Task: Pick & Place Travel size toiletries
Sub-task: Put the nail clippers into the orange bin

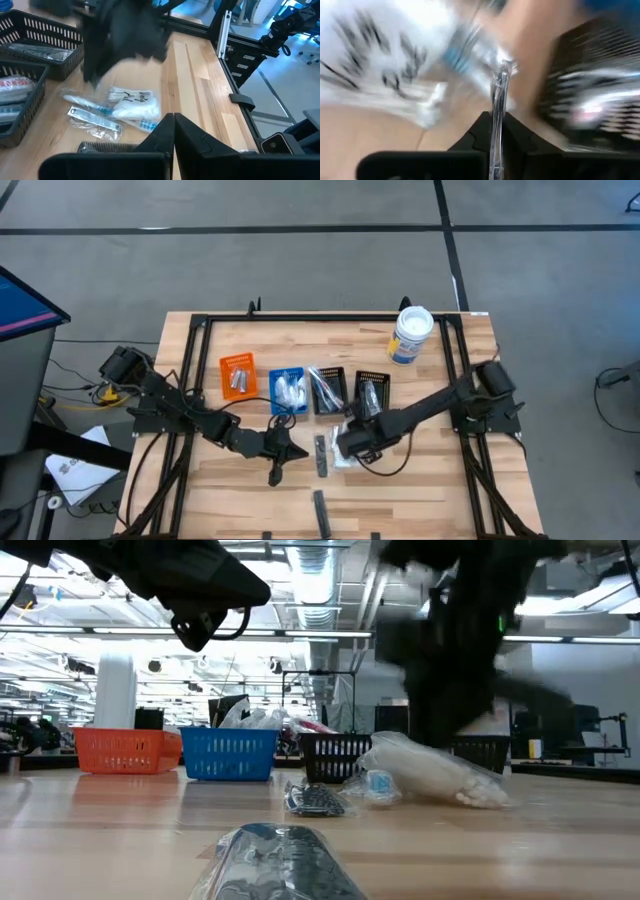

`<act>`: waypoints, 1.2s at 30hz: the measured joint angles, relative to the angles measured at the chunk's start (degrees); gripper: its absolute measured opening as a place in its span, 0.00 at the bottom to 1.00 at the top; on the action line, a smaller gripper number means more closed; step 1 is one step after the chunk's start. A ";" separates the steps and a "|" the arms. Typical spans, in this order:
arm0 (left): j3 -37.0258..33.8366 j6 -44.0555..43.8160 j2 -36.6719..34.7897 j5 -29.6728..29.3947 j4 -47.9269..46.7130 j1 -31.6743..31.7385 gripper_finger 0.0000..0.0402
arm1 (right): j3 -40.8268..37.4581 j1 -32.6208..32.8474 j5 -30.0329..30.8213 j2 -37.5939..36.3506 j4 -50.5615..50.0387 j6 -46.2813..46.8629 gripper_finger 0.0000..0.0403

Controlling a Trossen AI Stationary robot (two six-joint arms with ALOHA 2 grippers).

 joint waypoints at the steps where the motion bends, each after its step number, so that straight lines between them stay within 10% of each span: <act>1: 0.00 0.09 0.00 0.00 0.01 0.00 0.00 | 0.12 0.27 0.63 -1.92 0.38 0.36 0.03; 15: 0.03 5.58 -1.47 -3.00 2.14 -1.00 0.00 | 0.26 5.74 1.11 -25.75 33.10 -0.93 0.03; 23: 0.04 19.45 -7.05 -26.75 6.93 -10.77 0.00 | 0.24 8.26 -2.79 -20.31 57.88 -7.66 0.03; 36: 0.15 29.43 -24.87 -24.70 11.74 -12.65 0.01 | 0.31 2.43 -8.32 -12.04 80.59 -0.68 0.04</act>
